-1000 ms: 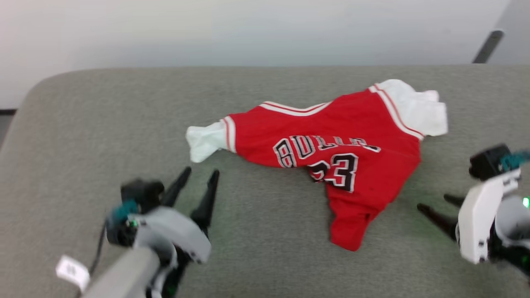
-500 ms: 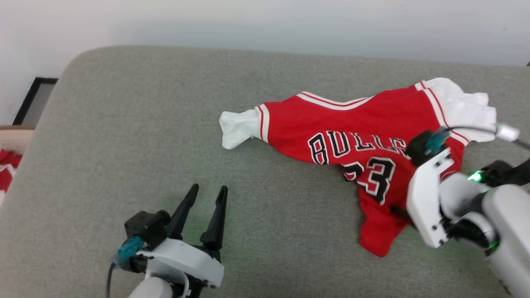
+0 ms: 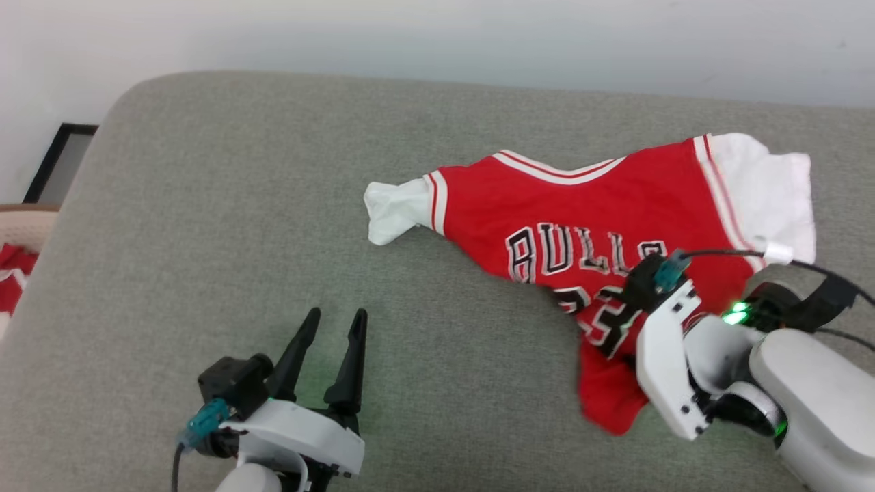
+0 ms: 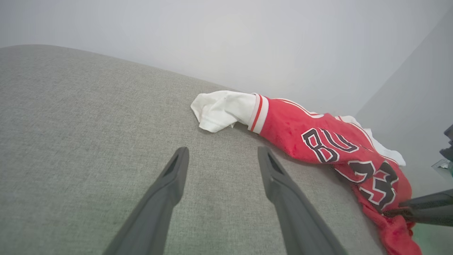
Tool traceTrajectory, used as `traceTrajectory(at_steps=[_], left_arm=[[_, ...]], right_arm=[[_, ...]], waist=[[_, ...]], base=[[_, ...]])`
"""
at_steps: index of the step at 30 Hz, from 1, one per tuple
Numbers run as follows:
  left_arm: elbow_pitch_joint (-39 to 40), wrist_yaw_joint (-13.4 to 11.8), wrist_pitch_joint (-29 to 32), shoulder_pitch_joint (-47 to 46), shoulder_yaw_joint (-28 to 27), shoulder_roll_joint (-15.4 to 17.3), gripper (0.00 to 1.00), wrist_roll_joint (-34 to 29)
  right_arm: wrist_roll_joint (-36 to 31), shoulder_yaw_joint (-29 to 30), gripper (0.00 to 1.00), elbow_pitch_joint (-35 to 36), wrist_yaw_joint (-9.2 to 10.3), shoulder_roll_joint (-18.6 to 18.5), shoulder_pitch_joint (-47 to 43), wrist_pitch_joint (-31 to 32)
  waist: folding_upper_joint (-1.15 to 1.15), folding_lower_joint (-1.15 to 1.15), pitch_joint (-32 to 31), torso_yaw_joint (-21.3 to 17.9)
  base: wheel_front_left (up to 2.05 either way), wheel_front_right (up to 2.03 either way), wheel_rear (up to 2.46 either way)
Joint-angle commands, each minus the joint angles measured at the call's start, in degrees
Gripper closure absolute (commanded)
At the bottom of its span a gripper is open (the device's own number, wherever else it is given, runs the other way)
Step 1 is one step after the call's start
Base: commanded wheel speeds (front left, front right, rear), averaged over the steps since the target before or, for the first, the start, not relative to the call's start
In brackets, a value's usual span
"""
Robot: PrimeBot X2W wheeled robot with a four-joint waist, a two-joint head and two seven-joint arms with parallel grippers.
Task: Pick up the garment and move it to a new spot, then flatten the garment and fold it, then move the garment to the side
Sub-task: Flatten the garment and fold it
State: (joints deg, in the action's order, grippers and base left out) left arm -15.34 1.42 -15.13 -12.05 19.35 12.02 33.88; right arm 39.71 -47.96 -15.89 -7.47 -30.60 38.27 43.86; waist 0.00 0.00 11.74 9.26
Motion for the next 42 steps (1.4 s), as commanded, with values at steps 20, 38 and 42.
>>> traceTrajectory(at_steps=[20,38,42], left_arm=[[0.4,1.5,0.0,3.1,-4.8,0.0,0.00,-3.3],[2.6,5.3,12.9,-9.7,0.6,12.2,0.00,-7.0],[-0.4,6.1,18.5,-17.5,4.0,16.3,0.00,-4.3]], right_arm=[[9.4,-3.8,1.00,24.4,-0.03,-9.5,-11.3,9.2],[-3.8,36.2,0.00,25.3,-0.03,7.6,-24.6,-23.8],[-8.0,42.4,0.00,25.1,-0.03,13.7,-26.7,-30.6]], waist=[[0.00,0.00,-2.3,-4.4],[0.00,0.00,-2.2,-9.9],[0.00,0.00,-1.0,-13.2]], base=[[0.00,0.00,0.00],[0.00,0.00,0.00],[0.00,0.00,0.00]])
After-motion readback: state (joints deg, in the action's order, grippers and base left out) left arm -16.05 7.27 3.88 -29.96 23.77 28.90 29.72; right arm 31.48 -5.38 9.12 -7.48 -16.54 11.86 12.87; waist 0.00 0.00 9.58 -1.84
